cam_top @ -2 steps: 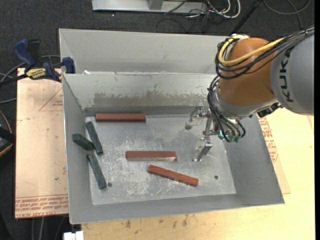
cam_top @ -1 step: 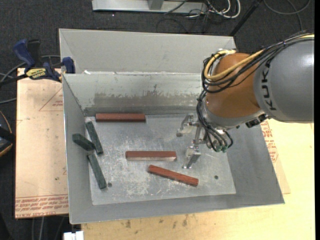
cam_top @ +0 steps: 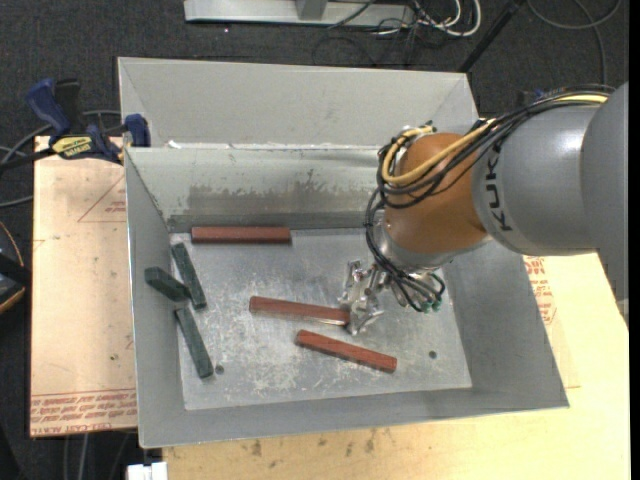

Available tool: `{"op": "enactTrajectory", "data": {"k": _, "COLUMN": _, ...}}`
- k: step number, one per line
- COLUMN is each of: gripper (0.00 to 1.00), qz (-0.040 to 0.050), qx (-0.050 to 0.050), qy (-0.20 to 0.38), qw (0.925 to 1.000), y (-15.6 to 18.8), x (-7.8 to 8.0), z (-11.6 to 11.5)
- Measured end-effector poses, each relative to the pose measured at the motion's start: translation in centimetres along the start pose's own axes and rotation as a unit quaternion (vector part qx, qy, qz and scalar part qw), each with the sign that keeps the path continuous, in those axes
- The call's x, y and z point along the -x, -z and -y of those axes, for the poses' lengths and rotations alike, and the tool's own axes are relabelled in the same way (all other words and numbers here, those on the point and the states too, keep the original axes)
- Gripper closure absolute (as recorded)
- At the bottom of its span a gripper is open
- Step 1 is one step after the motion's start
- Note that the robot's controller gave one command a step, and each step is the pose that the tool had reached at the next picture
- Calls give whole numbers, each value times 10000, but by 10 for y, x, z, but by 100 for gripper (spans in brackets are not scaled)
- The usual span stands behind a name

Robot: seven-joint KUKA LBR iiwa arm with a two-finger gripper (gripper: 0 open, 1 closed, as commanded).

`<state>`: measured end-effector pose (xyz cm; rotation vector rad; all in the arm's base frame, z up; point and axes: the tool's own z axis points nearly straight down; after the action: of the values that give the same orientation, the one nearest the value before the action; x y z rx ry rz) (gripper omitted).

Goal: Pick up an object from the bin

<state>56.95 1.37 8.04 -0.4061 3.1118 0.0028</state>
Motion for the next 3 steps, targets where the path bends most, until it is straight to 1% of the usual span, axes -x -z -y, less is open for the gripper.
{"op": "enactTrajectory", "data": {"k": 1, "gripper": 100, "qz": 1, "qx": 2, "qy": -4, "qw": 10000, "y": 0, "x": 0, "z": 0}}
{"op": "enactTrajectory", "data": {"k": 2, "gripper": 100, "qz": 8, "qx": -7, "qy": 150, "qw": 9999, "y": 140, "x": 1, "z": -3}}
{"op": "enactTrajectory", "data": {"k": 3, "gripper": 0, "qz": -2, "qx": -3, "qy": 148, "qw": 9999, "y": 139, "x": 1, "z": -3}}
